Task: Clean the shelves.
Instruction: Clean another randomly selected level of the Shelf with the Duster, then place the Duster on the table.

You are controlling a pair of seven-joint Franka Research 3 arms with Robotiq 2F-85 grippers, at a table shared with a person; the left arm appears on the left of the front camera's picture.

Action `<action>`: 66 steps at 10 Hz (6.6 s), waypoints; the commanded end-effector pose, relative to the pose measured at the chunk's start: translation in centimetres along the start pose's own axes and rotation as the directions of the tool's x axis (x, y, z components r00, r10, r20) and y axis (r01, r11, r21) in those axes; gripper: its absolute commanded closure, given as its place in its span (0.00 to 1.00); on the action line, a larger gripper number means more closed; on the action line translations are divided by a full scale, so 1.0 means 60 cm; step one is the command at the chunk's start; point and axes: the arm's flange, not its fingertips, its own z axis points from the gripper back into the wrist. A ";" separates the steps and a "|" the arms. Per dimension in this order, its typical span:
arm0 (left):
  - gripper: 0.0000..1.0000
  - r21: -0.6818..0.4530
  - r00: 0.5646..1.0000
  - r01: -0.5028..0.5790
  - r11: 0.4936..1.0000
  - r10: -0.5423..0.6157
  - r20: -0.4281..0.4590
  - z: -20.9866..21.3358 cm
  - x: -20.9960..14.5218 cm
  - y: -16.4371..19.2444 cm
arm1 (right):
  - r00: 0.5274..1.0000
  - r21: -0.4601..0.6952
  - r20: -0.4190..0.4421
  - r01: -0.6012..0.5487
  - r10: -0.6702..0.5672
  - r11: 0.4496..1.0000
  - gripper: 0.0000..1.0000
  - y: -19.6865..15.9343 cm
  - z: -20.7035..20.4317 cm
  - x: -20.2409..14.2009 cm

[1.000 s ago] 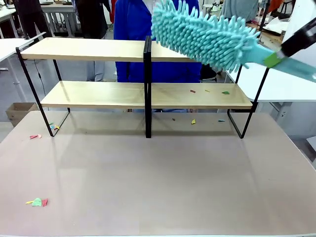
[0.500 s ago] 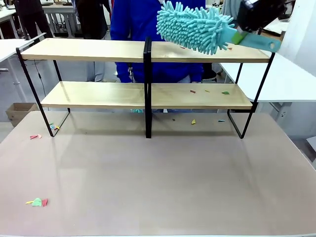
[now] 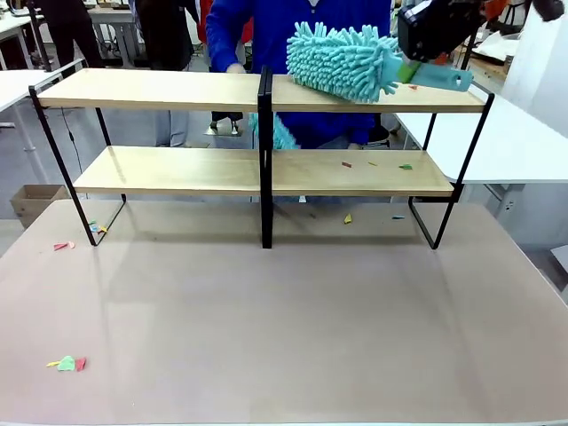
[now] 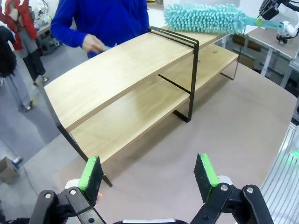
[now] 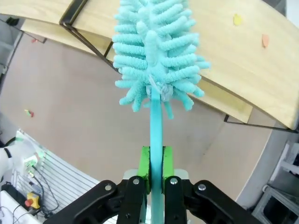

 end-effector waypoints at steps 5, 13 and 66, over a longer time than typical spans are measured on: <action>0.00 -0.002 1.000 -0.003 1.000 0.003 0.001 -0.002 -0.002 0.001 | 0.941 -0.236 0.001 0.329 -0.338 0.915 0.88 -0.046 0.044 -0.038; 0.00 -0.002 1.000 -0.003 1.000 0.003 0.001 -0.002 -0.002 0.001 | 0.864 -0.428 0.239 0.503 -0.442 0.751 0.88 -0.136 0.090 -0.096; 0.00 -0.002 1.000 -0.003 1.000 0.003 0.001 -0.002 -0.002 0.001 | 0.728 0.716 0.172 -0.555 0.664 0.423 0.88 -0.266 0.037 -0.458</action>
